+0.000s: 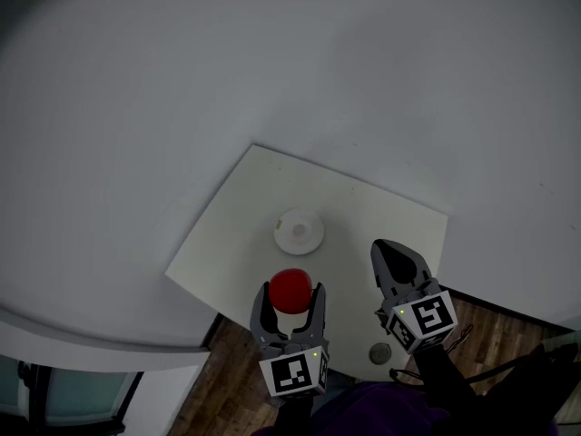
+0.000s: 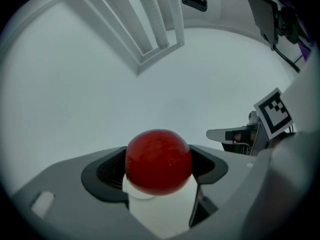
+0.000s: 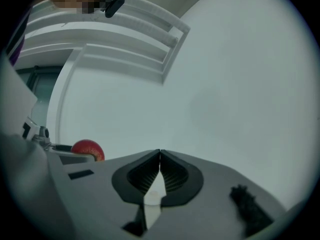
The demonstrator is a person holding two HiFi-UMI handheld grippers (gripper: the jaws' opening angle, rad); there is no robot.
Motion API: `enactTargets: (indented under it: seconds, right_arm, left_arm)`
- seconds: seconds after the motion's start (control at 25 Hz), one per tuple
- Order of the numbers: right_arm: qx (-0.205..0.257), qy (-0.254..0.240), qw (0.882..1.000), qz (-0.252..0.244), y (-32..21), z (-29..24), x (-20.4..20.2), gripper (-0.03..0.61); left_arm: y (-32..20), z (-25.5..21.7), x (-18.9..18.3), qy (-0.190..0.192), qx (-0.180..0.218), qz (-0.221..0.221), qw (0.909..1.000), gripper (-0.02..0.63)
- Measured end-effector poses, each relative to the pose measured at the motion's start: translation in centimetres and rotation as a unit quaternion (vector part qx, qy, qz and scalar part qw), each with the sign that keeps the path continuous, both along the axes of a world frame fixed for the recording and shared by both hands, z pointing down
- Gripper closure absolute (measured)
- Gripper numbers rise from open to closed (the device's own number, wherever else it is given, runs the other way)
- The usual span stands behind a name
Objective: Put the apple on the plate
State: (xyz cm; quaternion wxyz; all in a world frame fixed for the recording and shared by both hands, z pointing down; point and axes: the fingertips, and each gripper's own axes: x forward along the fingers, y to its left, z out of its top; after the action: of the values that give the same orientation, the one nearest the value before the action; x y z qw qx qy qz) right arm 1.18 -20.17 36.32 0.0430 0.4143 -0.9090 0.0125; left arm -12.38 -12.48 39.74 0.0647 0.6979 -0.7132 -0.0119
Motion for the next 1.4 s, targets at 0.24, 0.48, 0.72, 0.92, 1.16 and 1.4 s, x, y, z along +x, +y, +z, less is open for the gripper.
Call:
enactTargets:
  seconds: [0.24, 0.48, 0.72, 0.92, 1.16, 1.4]
  right_arm:
    - [-0.012, 0.008, 1.000, 0.018, -0.6, 1.0, 0.1, 0.568]
    - [-0.013, 0.019, 0.999, 0.024, -1.9, 1.3, -0.1, 0.568]
    - [-0.023, 0.017, 0.999, 0.029, -3.7, 2.1, -0.5, 0.568]
    - [-0.018, 0.029, 0.999, 0.025, -5.2, 2.2, -1.2, 0.568]
    - [-0.038, 0.031, 0.998, 0.029, -6.8, 3.4, -1.3, 0.568]
    - [-0.053, 0.036, 0.997, 0.032, -8.6, 4.6, -1.3, 0.568]
  left_arm:
    - [-1.8, 1.6, -0.2, -0.001, -0.013, 0.022, 0.9997, 0.232]
    - [-4.9, 3.3, -0.3, -0.001, -0.027, 0.036, 0.9990, 0.232]
    - [-7.6, 4.7, -0.5, 0.001, -0.041, 0.046, 0.9981, 0.232]
    - [-9.5, 6.0, -0.9, 0.003, -0.051, 0.047, 0.9976, 0.232]
    - [-12.0, 7.7, -1.1, 0.001, -0.076, 0.059, 0.9953, 0.232]
    - [-14.2, 9.7, -1.5, 0.005, -0.103, 0.055, 0.9932, 0.232]
